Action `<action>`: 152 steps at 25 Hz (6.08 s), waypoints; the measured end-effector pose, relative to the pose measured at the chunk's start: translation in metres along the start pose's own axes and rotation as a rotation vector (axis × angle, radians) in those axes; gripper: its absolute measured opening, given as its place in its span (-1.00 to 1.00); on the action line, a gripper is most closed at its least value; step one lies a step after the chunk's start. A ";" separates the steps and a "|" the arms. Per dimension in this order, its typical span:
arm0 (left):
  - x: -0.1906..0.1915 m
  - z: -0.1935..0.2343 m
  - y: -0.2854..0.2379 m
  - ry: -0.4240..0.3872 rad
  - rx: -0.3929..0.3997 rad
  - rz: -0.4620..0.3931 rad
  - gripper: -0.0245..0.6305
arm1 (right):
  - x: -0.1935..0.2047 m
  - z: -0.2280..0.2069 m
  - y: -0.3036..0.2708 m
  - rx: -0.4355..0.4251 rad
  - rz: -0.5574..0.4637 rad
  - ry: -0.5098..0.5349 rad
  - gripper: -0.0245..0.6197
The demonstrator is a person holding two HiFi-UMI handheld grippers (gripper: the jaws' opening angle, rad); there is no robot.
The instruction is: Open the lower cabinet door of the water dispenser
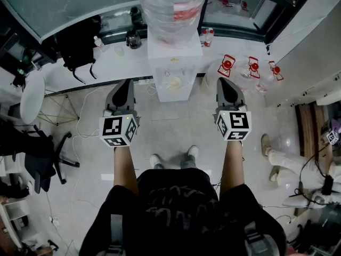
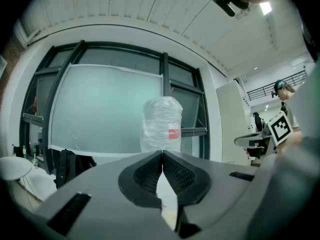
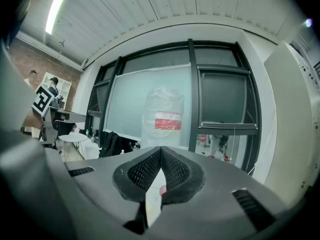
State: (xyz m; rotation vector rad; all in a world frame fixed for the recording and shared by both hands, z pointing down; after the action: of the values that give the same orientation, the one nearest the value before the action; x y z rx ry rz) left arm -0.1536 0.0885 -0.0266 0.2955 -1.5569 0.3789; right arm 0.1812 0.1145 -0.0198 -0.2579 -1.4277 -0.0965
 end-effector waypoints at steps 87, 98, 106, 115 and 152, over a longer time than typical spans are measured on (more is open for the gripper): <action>0.161 -0.049 -0.153 -0.001 0.030 0.339 -0.87 | 0.172 -0.087 -0.116 -0.106 0.272 -0.038 -0.90; 0.229 -0.020 -0.160 0.005 0.054 0.379 -0.87 | 0.228 -0.051 -0.138 -0.110 0.327 -0.017 -0.90; 0.281 -0.015 -0.172 0.036 0.059 0.399 -0.87 | 0.277 -0.051 -0.147 -0.086 0.364 -0.028 -0.90; 0.336 -0.011 -0.177 0.014 0.056 0.440 -0.87 | 0.329 -0.043 -0.159 -0.090 0.385 -0.050 -0.90; 0.626 0.016 -0.220 0.072 -0.034 0.349 -0.87 | 0.621 -0.025 -0.240 -0.170 0.332 0.024 -0.90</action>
State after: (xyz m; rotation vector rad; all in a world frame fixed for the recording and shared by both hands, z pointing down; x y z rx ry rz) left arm -0.0913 -0.0876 0.6102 -0.0195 -1.5430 0.6267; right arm 0.2419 -0.0692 0.6182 -0.6278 -1.3363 0.0519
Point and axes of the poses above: the fingertips, and each gripper's own axes: y backward along the fingers, z to its left, x out of its underside, the point moved 7 cm from there along y, backward along the fingers
